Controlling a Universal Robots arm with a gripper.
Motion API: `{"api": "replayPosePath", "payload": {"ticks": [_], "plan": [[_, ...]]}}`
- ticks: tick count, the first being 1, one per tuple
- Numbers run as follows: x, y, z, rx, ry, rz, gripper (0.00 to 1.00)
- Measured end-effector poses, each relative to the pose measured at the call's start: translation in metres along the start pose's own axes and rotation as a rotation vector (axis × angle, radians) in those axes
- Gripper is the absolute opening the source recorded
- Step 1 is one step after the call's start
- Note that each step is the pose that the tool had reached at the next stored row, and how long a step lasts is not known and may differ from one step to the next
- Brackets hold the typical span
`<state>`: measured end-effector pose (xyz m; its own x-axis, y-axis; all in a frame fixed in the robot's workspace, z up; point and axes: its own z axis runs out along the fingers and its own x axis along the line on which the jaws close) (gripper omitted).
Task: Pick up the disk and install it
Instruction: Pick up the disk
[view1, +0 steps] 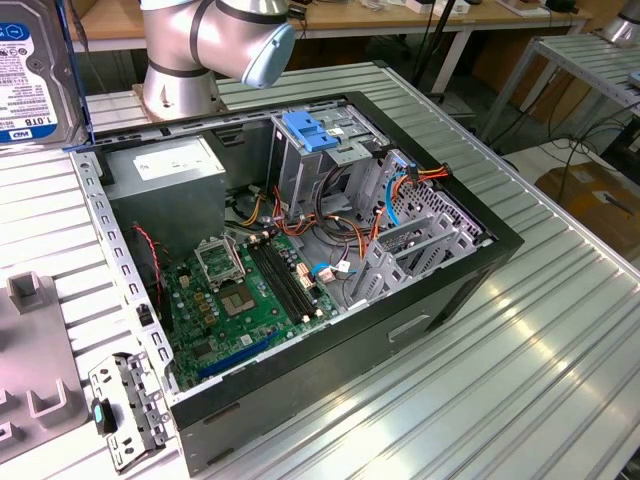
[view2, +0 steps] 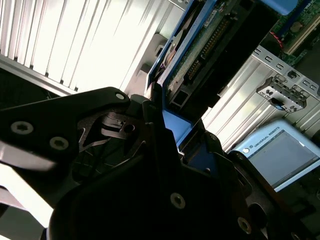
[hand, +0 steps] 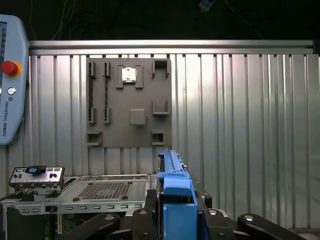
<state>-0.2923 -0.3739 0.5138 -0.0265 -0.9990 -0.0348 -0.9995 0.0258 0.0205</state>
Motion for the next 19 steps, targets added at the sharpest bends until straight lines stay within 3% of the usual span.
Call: {"api": "replayPosePath", "payload": {"ticks": [3,9,14,19], "plan": [[0.0012,0.0001,0.0000,0.0001,0.0000,0.000,0.37],[0.0106,-0.0006,0.0000,0.0001,-0.0001,0.000,0.37],[0.0109,-0.0128,0.0000,0.0000,0.0000,0.000,0.37],[0.0103,-0.0320,-0.0001,0.0001,-0.0001,0.000,0.37]]}}
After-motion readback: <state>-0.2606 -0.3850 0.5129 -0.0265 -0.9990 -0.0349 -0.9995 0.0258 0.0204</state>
